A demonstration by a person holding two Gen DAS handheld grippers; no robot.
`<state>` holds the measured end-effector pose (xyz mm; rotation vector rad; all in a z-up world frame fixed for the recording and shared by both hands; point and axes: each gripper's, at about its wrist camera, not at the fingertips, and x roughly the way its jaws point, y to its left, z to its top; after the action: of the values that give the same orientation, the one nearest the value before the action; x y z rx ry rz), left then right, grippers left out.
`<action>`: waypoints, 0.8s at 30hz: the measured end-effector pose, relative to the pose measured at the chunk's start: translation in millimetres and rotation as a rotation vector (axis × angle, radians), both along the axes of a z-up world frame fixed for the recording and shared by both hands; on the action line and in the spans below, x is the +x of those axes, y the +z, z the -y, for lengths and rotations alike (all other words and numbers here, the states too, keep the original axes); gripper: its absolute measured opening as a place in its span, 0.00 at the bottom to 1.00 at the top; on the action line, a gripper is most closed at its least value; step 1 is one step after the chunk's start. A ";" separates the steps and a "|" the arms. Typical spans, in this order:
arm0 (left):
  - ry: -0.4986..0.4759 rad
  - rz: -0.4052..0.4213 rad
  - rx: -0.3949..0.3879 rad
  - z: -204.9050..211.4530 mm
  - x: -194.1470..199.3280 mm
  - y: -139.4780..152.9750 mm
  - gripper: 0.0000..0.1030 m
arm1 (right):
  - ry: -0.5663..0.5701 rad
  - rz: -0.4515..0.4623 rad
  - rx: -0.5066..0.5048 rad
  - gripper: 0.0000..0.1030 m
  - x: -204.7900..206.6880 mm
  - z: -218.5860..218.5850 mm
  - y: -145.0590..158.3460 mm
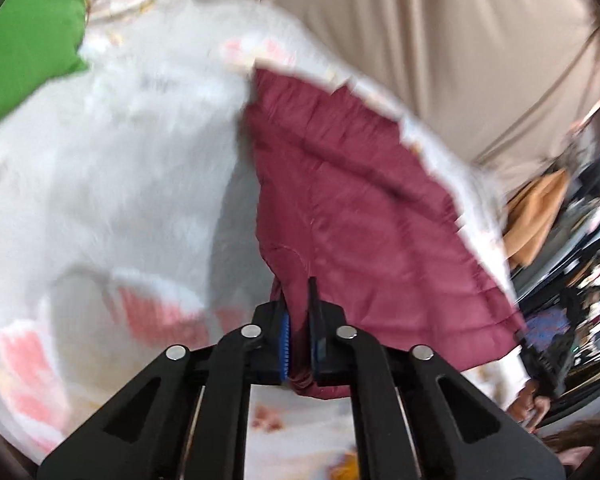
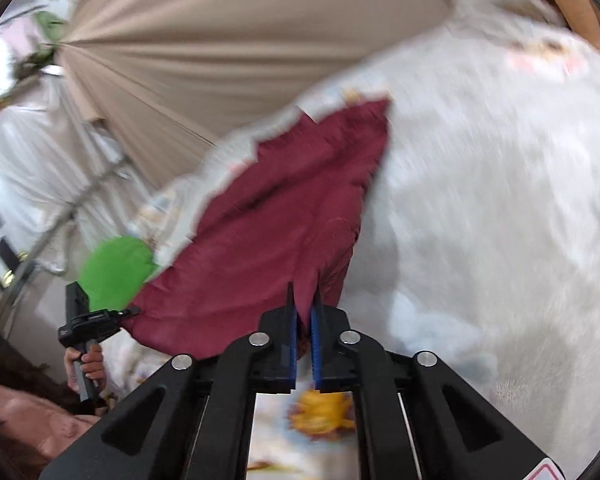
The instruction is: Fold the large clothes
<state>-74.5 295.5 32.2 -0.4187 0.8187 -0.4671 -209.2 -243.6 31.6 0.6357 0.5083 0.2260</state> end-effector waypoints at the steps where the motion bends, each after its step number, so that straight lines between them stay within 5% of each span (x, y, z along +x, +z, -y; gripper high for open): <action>1: -0.002 0.041 -0.028 -4.0 -7.0 12.3 0.04 | 0.000 0.032 -0.002 0.03 -4.3 -0.4 8.9; 10: -0.023 0.236 -0.111 -11.7 -33.7 88.7 0.04 | -0.010 0.309 -0.070 0.03 -43.3 -4.8 89.8; 15: 0.001 0.341 -0.052 7.8 0.9 130.2 0.04 | -0.041 0.421 -0.112 0.03 -14.0 2.6 135.0; 19: 0.008 0.316 0.003 38.5 80.0 141.5 0.04 | -0.073 0.387 -0.093 0.03 58.8 29.4 146.9; 24: 0.076 0.210 0.184 93.7 192.3 109.0 0.04 | -0.146 0.163 -0.014 0.03 200.9 78.7 109.3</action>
<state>117.8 201.8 141.2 -0.2249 0.6337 -0.3547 -8.3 -322.2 140.9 0.6317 0.3054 0.1350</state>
